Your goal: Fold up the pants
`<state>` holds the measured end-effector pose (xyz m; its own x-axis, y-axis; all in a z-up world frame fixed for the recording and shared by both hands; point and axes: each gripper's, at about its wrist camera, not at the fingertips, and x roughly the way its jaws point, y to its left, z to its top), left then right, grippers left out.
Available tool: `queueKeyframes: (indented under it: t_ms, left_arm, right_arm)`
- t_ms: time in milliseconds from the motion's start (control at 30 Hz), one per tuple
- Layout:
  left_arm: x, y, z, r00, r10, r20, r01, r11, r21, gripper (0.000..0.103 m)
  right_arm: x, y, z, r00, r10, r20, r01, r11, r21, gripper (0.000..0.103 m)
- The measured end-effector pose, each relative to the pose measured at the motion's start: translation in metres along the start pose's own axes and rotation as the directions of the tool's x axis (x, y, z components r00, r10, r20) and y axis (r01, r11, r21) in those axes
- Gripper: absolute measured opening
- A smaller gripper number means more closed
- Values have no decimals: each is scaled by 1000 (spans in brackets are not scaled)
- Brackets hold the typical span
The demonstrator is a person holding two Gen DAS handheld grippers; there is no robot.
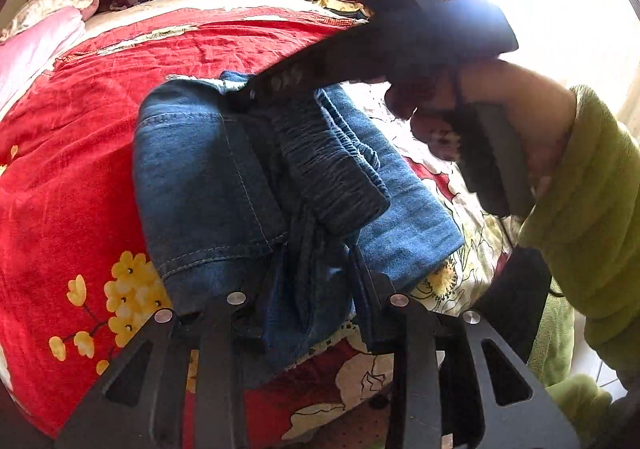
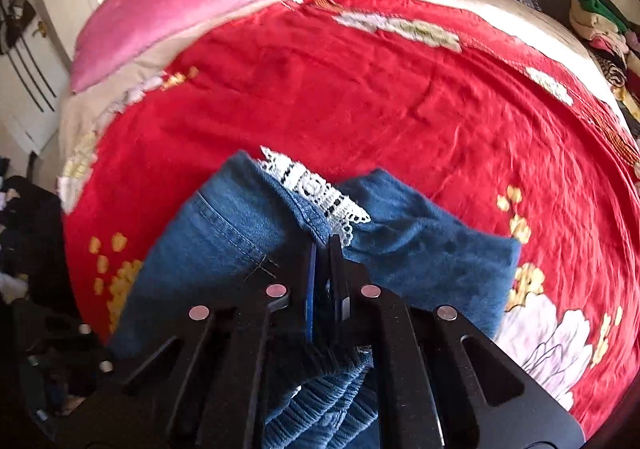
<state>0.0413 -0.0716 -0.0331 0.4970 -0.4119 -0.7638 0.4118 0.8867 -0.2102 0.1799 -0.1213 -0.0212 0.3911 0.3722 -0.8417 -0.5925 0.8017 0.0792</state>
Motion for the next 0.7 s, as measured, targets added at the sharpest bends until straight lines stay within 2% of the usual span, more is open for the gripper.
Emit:
queueKeyframes:
  t_ms: [100, 200, 233, 267, 400, 433, 467, 533, 600, 667, 700]
  left_arm:
    - [-2, 0, -1, 1000, 0, 1, 0, 1000, -2, 30]
    - [-5, -2, 0, 1000, -2, 4, 2, 1000, -8, 31]
    - [-8, -2, 0, 1000, -8, 7, 8, 1000, -10, 34]
    - [-11, -3, 1, 1000, -12, 11, 13, 1000, -11, 37]
    - [-24, -7, 4, 999, -8, 32, 8, 1000, -6, 38]
    - [-27, -8, 5, 999, -7, 38, 7, 1000, -7, 42]
    - [-32, -8, 7, 999, -1, 49, 2, 1000, -7, 52]
    - [-42, -10, 11, 997, 18, 74, -18, 1000, 1, 63]
    - [-48, -10, 16, 995, 37, 91, -37, 999, 6, 66]
    - [-54, -8, 22, 992, 61, 110, -62, 998, 8, 78]
    - [-56, -8, 24, 990, 73, 117, -74, 997, 6, 80]
  right_arm:
    - [0, -2, -1, 1000, -12, 9, 12, 1000, 20, 6]
    - [-20, -8, 0, 998, 2, 65, -6, 998, 55, 16]
    - [-30, -10, 0, 996, 1, 91, -7, 998, 64, 23]
    - [-44, -13, -2, 992, -9, 123, -1, 997, 77, 28]
    - [-89, -22, -13, 974, -31, 225, 6, 994, 108, 43]
    - [-98, -24, -15, 969, -37, 244, 8, 993, 115, 48]
    - [-110, -27, -20, 962, -49, 270, 15, 992, 124, 52]
    - [-126, -30, -27, 950, -69, 304, 28, 990, 139, 60]
    - [-145, -35, -37, 934, -90, 345, 35, 986, 162, 64]
    - [-157, -39, -47, 922, -108, 371, 40, 982, 186, 73]
    - [-162, -41, -51, 917, -115, 382, 42, 980, 196, 74]
